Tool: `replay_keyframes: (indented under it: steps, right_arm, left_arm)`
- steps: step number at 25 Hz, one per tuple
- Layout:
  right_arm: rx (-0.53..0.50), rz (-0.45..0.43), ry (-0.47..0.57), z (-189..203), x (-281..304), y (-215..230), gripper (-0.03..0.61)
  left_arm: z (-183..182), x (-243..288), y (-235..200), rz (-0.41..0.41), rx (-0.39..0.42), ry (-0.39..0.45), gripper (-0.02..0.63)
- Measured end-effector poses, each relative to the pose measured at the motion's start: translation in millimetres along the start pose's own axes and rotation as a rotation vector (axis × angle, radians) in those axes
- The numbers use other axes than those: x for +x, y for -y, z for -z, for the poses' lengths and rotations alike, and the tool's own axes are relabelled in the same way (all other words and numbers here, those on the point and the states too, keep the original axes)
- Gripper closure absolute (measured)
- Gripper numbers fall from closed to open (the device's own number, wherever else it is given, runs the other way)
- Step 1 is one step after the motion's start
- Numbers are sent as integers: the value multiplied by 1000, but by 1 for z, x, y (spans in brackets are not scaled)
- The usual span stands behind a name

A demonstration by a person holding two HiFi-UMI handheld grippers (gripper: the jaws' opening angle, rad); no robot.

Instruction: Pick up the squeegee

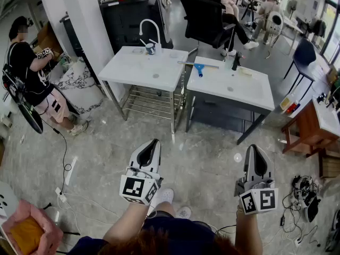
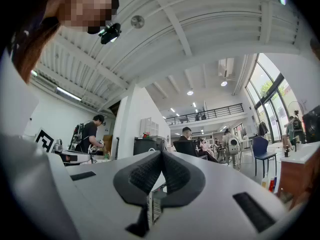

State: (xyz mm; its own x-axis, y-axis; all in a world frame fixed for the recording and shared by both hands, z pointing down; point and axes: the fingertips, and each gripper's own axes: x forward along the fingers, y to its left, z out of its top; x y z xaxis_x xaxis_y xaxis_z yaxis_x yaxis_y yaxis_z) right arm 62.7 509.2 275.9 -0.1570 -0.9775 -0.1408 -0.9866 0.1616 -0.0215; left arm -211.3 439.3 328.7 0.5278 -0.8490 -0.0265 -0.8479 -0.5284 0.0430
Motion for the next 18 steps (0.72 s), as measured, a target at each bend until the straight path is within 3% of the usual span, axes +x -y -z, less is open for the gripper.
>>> replay_keyframes:
  steps: [12, 18]
  right_arm:
    - [67, -32, 11, 3, 4, 10, 563]
    - [64, -49, 8, 9, 41, 17, 563]
  left_arm:
    - [3, 7, 8, 1, -18, 7, 588]
    - [10, 46, -9, -3, -31, 6, 588]
